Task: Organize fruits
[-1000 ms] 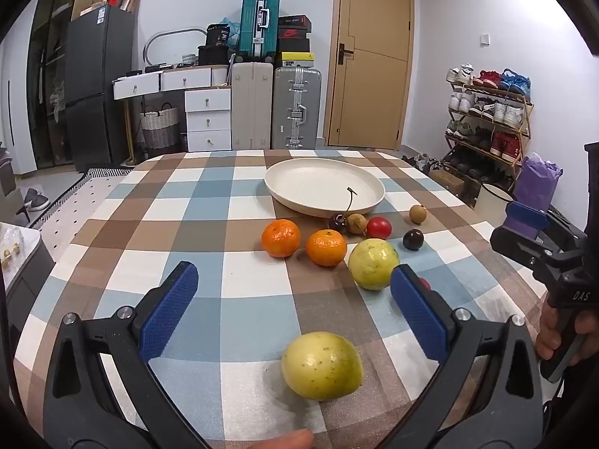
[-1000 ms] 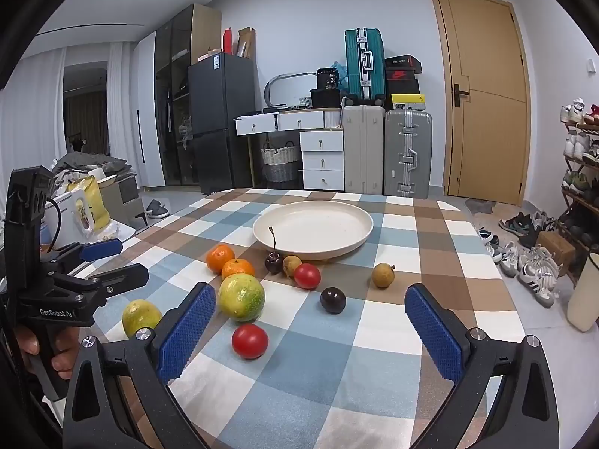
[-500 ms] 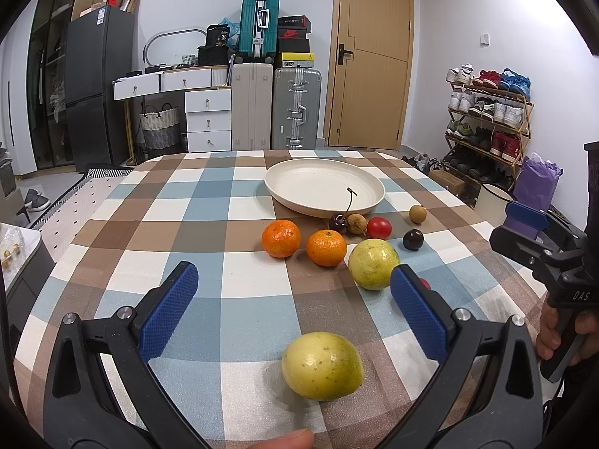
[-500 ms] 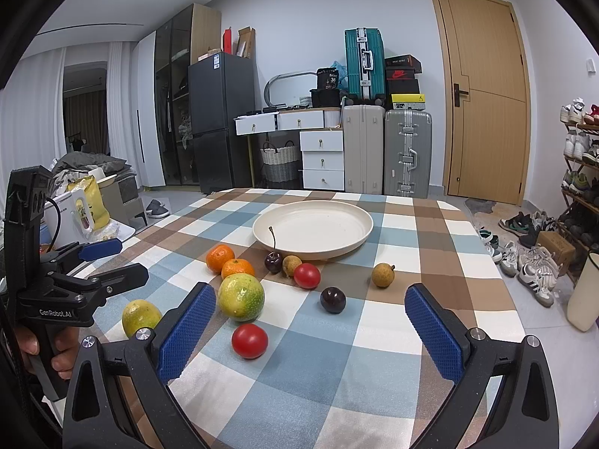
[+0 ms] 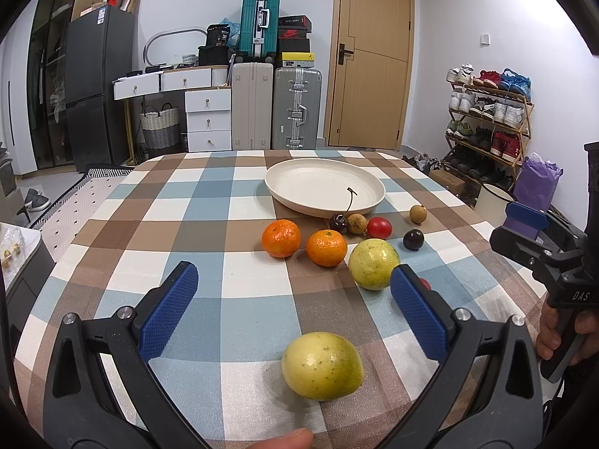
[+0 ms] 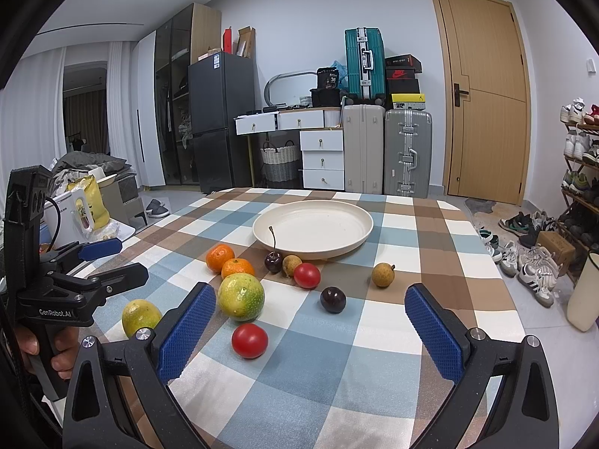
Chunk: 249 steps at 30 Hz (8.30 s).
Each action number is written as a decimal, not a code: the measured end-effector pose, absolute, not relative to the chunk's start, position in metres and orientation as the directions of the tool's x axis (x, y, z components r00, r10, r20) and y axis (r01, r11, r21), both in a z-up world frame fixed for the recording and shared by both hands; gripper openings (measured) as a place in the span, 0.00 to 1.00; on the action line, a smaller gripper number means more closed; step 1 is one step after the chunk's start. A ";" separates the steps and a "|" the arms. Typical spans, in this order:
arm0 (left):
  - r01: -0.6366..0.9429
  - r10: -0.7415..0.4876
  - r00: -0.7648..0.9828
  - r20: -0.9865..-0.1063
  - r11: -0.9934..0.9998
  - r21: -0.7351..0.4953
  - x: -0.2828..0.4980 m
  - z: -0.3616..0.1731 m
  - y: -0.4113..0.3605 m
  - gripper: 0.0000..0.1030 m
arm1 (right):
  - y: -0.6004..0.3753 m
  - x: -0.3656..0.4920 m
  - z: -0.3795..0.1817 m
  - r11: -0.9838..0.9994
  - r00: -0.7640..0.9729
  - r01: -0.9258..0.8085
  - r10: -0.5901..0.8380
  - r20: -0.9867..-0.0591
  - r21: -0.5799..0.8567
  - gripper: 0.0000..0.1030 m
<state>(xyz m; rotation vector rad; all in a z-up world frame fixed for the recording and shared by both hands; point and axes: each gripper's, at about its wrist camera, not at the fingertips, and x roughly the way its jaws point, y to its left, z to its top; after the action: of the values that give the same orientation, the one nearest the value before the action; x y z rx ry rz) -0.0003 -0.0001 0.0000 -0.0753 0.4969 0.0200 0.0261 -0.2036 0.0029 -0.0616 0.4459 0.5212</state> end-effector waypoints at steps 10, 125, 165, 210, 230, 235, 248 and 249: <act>-0.034 -0.002 0.878 -0.478 0.997 -0.068 0.000 0.000 0.000 1.00 | -0.203 0.026 0.003 0.868 0.774 -0.494 0.467 -0.427 0.054 1.00; 0.091 -0.149 0.788 -0.597 0.988 -0.127 0.048 0.020 0.003 0.50 | -0.182 0.088 0.000 0.827 0.554 -0.533 0.502 -0.665 0.180 0.31; 0.065 -0.121 0.818 -0.562 0.991 -0.118 0.193 0.023 0.009 0.50 | -0.177 0.188 0.015 0.835 0.614 -0.479 0.540 -0.576 0.271 0.31; 0.055 -0.109 0.768 -0.631 0.993 -0.104 0.253 -0.029 0.006 0.50 | -0.140 0.242 -0.031 0.819 0.520 -0.511 0.536 -0.665 0.260 0.31; -0.020 -0.038 0.817 -0.575 0.995 -0.093 0.212 -0.007 0.025 0.93 | -0.165 0.220 -0.013 0.852 0.613 -0.481 0.496 -0.615 0.207 0.98; -0.028 -0.014 0.820 -0.573 0.998 -0.065 0.200 -0.007 0.024 0.99 | -0.167 0.217 -0.012 0.868 0.634 -0.463 0.465 -0.618 0.178 0.99; -0.016 -0.022 0.823 -0.568 0.998 -0.062 0.187 0.000 0.021 0.99 | -0.171 0.200 -0.015 0.862 0.617 -0.482 0.463 -0.636 0.159 0.99; -0.017 -0.021 0.818 -0.575 0.998 -0.060 0.185 -0.001 0.020 0.99 | -0.173 0.199 -0.015 0.861 0.615 -0.482 0.464 -0.638 0.161 0.99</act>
<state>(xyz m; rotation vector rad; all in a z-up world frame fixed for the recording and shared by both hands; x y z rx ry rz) 0.1852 0.0203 -0.0010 -0.0636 0.6130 -0.0020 0.1989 -0.1728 -0.0150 -0.0274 0.7274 0.5449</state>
